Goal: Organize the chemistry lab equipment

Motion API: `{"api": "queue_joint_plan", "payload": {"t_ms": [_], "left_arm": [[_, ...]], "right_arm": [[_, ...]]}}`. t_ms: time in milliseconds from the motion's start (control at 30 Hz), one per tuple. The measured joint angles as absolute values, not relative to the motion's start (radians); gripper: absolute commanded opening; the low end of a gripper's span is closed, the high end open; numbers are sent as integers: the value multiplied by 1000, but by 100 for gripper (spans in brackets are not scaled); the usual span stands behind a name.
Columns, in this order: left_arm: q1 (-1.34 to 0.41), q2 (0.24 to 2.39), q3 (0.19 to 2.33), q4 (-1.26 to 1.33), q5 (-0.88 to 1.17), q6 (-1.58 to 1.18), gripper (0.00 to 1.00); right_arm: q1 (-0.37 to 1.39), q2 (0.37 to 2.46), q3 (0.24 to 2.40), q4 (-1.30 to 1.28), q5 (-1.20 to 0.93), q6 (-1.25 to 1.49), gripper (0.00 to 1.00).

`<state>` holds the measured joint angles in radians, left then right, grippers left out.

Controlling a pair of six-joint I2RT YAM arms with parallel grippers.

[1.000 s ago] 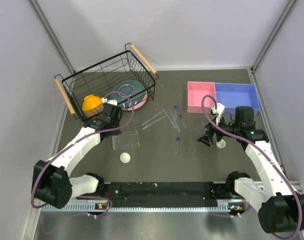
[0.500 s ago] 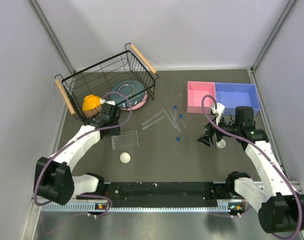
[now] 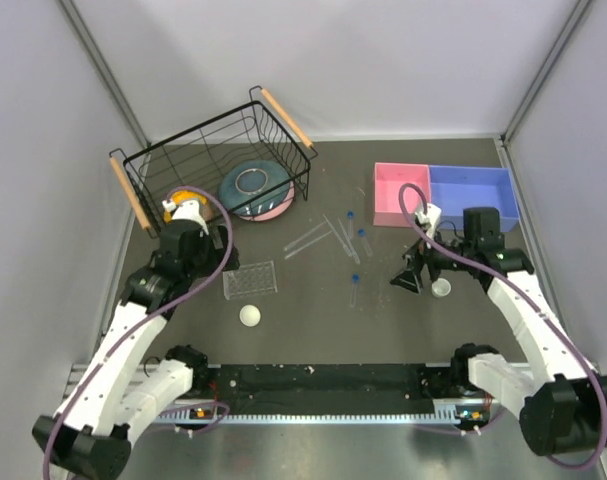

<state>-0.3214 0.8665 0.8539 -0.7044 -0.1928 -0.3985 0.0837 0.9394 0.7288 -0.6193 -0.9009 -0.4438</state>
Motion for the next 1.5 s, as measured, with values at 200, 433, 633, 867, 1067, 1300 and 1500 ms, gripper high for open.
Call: {"api": "queue_joint_plan", "payload": {"t_ms": [200, 433, 633, 867, 1067, 1300, 1500], "left_arm": [[-321, 635, 795, -691, -106, -453, 99], [-321, 482, 659, -674, 57, -570, 99], [-320, 364, 583, -659, 117, -640, 99], [-321, 311, 534, -636, 135, -682, 99], [-321, 303, 526, -630, 142, -686, 99], [-320, 301, 524, -628, 158, -686, 99], [-321, 283, 516, -626, 171, -690, 99]], "right_arm": [[310, 1053, 866, -620, -704, -320, 89], [528, 1220, 887, -515, -428, -68, 96], [647, 1394, 940, -493, -214, 87, 88], [733, 1532, 976, -479, -73, 144, 72], [769, 1586, 978, -480, -35, 154, 63], [779, 1636, 978, -486, -23, 153, 47], [784, 1643, 978, -498, -18, 142, 36]]}}
